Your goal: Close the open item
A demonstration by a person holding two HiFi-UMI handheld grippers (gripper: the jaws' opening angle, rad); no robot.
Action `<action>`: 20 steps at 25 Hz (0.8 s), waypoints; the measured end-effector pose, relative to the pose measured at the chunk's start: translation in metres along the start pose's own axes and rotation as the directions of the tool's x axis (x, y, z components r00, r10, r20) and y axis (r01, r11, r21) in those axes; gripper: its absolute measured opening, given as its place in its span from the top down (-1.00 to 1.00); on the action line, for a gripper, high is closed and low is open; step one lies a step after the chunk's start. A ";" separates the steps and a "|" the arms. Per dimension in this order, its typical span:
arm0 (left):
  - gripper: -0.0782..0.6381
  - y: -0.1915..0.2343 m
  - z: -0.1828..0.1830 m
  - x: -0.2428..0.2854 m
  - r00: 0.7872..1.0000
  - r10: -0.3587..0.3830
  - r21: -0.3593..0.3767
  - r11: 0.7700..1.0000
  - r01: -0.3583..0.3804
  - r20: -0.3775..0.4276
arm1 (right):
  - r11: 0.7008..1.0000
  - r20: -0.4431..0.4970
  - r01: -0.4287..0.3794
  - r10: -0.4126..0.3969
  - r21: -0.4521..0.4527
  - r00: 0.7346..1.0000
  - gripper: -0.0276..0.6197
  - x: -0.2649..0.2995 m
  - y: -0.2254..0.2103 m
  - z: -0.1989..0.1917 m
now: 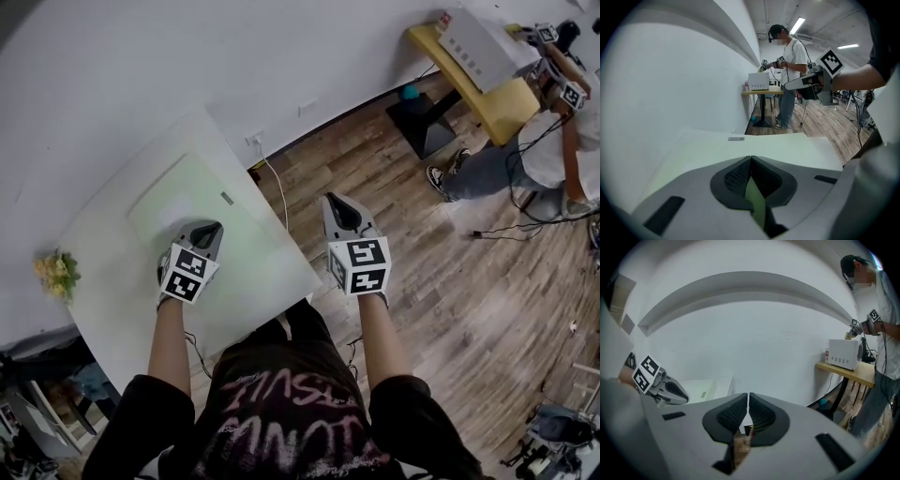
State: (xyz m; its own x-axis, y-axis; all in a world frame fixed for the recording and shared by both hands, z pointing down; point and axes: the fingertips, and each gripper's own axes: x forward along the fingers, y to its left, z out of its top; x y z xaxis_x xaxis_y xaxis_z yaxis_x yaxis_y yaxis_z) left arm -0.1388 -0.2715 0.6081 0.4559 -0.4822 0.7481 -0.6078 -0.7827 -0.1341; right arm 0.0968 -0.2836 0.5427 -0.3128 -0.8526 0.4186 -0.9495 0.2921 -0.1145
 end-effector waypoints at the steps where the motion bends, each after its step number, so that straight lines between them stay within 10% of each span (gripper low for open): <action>1: 0.74 0.000 -0.001 0.001 1.000 -0.005 -0.006 1.000 0.005 0.000 | 1.000 0.003 0.001 -0.001 0.005 1.000 0.83 0.000 -0.001 -0.001; 20: 0.74 0.009 0.017 -0.023 0.992 0.061 -0.070 0.996 -0.053 0.114 | 0.998 0.027 -0.056 0.056 -0.028 0.998 0.83 -0.001 0.030 0.016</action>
State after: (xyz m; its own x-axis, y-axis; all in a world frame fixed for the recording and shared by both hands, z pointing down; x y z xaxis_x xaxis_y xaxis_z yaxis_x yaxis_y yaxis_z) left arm -0.1440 -0.2744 0.5792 0.4890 -0.5707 0.6597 -0.6749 -0.7266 -0.1283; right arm 0.0682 -0.2809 0.5243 -0.3663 -0.8461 0.3871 -0.9296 0.3512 -0.1119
